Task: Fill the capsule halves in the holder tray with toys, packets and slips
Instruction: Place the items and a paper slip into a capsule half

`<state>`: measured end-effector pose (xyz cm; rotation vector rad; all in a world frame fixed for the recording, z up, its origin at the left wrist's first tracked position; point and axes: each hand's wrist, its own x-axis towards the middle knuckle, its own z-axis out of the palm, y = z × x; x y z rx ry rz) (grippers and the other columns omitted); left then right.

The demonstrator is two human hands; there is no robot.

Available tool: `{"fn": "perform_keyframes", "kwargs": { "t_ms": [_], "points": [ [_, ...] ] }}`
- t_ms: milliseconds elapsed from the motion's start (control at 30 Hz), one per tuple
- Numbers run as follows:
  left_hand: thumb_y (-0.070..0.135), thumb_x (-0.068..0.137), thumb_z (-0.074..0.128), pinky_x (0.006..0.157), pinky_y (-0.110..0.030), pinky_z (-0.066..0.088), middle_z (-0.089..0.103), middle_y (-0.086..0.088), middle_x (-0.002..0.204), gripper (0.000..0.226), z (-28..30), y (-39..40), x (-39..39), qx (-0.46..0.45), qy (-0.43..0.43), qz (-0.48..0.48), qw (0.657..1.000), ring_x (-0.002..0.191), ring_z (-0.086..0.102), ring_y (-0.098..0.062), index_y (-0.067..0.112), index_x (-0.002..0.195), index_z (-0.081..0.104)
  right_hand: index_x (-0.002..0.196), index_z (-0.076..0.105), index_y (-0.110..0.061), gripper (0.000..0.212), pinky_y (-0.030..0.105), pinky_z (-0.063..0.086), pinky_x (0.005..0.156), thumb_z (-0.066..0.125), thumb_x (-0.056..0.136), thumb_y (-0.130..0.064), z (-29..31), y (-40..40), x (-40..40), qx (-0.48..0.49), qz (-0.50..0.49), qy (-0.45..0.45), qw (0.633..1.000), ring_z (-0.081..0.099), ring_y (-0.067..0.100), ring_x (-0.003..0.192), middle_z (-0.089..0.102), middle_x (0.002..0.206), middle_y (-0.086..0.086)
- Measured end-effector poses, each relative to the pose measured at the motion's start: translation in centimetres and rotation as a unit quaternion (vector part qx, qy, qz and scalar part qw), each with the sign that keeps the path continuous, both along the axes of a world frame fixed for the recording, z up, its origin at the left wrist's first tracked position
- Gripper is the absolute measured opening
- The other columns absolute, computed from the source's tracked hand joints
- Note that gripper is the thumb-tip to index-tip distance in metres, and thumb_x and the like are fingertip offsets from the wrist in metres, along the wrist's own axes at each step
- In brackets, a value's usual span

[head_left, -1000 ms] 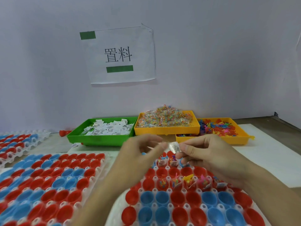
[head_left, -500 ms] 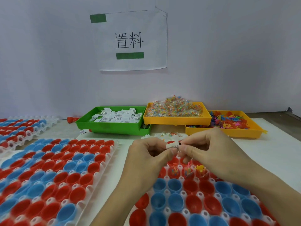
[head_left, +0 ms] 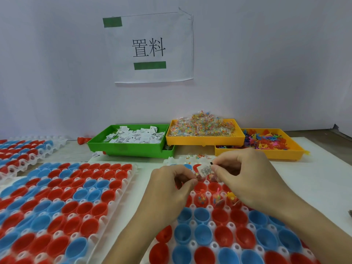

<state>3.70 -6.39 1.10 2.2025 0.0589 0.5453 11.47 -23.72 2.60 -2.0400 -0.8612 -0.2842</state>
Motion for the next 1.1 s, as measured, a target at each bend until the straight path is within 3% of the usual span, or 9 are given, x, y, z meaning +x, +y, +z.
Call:
{"fn": "perform_keyframes", "kwargs": {
  "t_ms": [100, 233, 400, 667, 900, 1100],
  "points": [
    [0.024, 0.081, 0.078, 0.062, -0.011, 0.039, 0.066, 0.012, 0.073, 0.02, -0.1, 0.0, -0.1, 0.079, 0.013, 0.0, 0.997, 0.072, 0.055, -0.003, 0.037, 0.071, 0.067, 0.091, 0.077, -0.032, 0.015, 0.009, 0.052, 0.078, 0.074, 0.088, -0.017, -0.1, -0.4, 0.3, -0.015, -0.01, -0.017, 1.0, 0.066, -0.008, 0.083, 0.072, 0.079, -0.019],
    [0.039, 0.081, 0.077, 0.067, -0.011, 0.035, 0.06, 0.015, 0.081, 0.007, -0.3, -0.1, -0.1, 0.162, 0.035, 0.005, 0.986, 0.081, 0.049, 0.001, 0.034, 0.083, 0.074, 0.092, 0.079, -0.031, 0.017, 0.001, 0.046, 0.074, 0.072, 0.089, -0.015, -0.5, -0.2, 0.2, -0.072, 0.017, -0.035, 0.997, 0.062, -0.013, 0.087, 0.069, 0.08, -0.025],
    [0.031, 0.081, 0.078, 0.068, -0.008, 0.034, 0.056, 0.021, 0.076, 0.002, -0.1, 0.1, -0.2, 0.152, 0.03, -0.031, 0.987, 0.084, 0.049, 0.004, 0.03, 0.083, 0.079, 0.098, 0.079, -0.033, 0.019, 0.0, 0.044, 0.075, 0.069, 0.092, -0.019, -0.8, 0.0, 0.2, -0.115, 0.03, -0.052, 0.992, 0.059, -0.014, 0.094, 0.071, 0.091, -0.026],
    [0.024, 0.077, 0.082, 0.069, -0.007, 0.036, 0.058, 0.02, 0.077, 0.006, 0.0, 0.3, -0.2, 0.125, 0.03, -0.049, 0.99, 0.085, 0.052, 0.0, 0.028, 0.081, 0.08, 0.099, 0.077, -0.037, 0.017, 0.002, 0.045, 0.076, 0.067, 0.093, -0.025, -0.9, -0.1, 0.3, -0.147, 0.038, -0.049, 0.987, 0.057, -0.012, 0.098, 0.07, 0.091, -0.028],
    [0.029, 0.078, 0.082, 0.071, -0.005, 0.037, 0.057, 0.023, 0.081, 0.006, 0.0, 0.4, -0.1, 0.14, 0.041, -0.044, 0.988, 0.088, 0.052, 0.003, 0.031, 0.084, 0.08, 0.1, 0.076, -0.036, 0.016, 0.01, 0.039, 0.068, 0.063, 0.095, -0.029, -1.1, 0.1, 0.2, -0.191, 0.027, -0.083, 0.978, 0.048, -0.012, 0.094, 0.054, 0.081, -0.033],
    [0.029, 0.076, 0.083, 0.07, -0.01, 0.038, 0.058, 0.019, 0.081, 0.006, -0.1, 0.4, 0.1, 0.137, 0.038, -0.044, 0.989, 0.082, 0.055, -0.002, 0.029, 0.08, 0.079, 0.1, 0.076, -0.037, 0.021, 0.017, 0.043, 0.08, 0.058, 0.099, -0.028, -1.1, 0.2, 0.0, -0.221, 0.042, -0.093, 0.97, 0.046, -0.005, 0.095, 0.067, 0.092, -0.023]
  ]
}}
